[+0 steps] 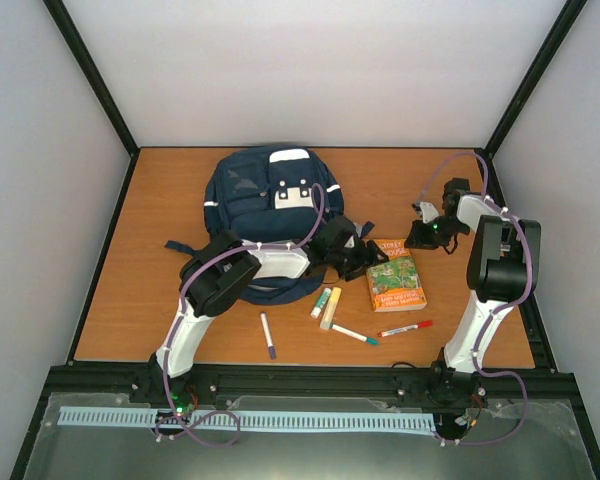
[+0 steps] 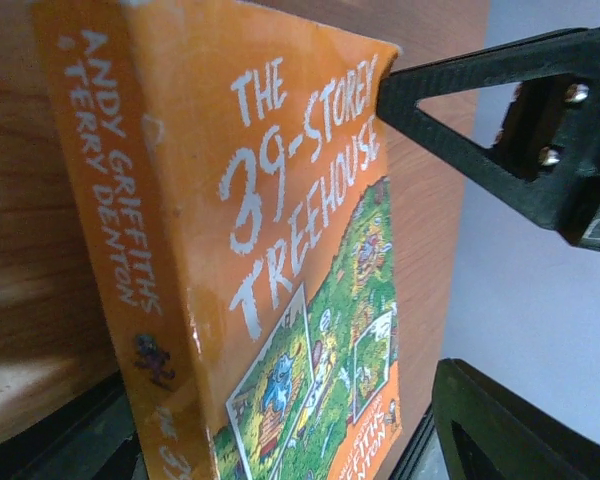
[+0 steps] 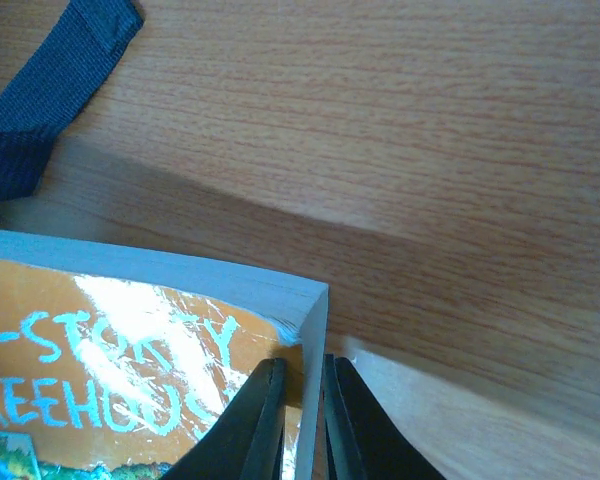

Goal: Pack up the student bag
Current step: Pick up the book from the center of the board.

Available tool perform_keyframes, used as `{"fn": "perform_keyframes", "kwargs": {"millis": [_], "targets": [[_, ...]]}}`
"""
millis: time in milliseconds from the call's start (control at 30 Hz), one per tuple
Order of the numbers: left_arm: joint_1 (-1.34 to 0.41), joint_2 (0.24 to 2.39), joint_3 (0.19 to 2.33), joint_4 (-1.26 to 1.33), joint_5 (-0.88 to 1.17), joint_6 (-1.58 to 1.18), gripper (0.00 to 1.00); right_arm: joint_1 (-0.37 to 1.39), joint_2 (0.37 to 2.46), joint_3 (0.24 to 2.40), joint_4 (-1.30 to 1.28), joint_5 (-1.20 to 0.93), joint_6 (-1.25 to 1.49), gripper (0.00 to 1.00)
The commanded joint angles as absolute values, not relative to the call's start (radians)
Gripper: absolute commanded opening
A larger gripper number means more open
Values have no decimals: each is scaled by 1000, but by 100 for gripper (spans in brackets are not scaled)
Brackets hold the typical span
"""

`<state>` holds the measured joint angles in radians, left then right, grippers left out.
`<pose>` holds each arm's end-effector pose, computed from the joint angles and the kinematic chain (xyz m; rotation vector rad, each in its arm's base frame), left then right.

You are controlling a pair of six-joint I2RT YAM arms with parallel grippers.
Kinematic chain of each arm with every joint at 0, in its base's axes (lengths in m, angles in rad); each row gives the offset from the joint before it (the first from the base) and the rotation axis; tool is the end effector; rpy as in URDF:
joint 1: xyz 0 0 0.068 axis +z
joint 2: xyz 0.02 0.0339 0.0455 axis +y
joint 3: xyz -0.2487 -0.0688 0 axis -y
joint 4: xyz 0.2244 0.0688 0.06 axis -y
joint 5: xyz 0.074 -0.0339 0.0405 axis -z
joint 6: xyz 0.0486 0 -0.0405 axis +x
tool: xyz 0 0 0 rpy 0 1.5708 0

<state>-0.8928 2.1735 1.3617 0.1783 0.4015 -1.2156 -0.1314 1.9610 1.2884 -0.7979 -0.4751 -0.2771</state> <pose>0.2704 -0.3660 0.1266 -0.1558 2.6495 -1.4275 0.3392 -0.0224 0.1340 -0.2443 2.8670 0.6529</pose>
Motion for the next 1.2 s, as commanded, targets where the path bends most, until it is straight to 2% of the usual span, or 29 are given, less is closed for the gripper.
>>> {"fn": "perform_keyframes", "kwargs": {"millis": [0, 367, 667, 867, 1000, 1067, 1100, 1167], "targets": [[-893, 2161, 1380, 367, 434, -1241, 73, -136, 2074, 1224, -822, -291, -296, 14], [-893, 2202, 1335, 536, 452, -1351, 48, -136, 2069, 1227, -825, -307, -298, 15], [-893, 2211, 1340, 520, 448, -1354, 44, -136, 2074, 1227, -827, -311, -298, 16], [-893, 2230, 1348, 510, 450, -1361, 32, -138, 2074, 1227, -825, -313, -299, 17], [-892, 2234, 1353, 496, 454, -1353, 19, -138, 2074, 1228, -826, -313, -299, 17], [-888, 2225, 1356, 479, 467, -1335, 6, -141, 2068, 1229, -828, -313, -302, 18], [-886, 2215, 1354, 466, 474, -1320, 2, -147, 2058, 1233, -832, -315, -305, 18], [-876, 2174, 1336, 436, 481, -1276, 1, -171, 2029, 1241, -840, -334, -310, 18]]}}
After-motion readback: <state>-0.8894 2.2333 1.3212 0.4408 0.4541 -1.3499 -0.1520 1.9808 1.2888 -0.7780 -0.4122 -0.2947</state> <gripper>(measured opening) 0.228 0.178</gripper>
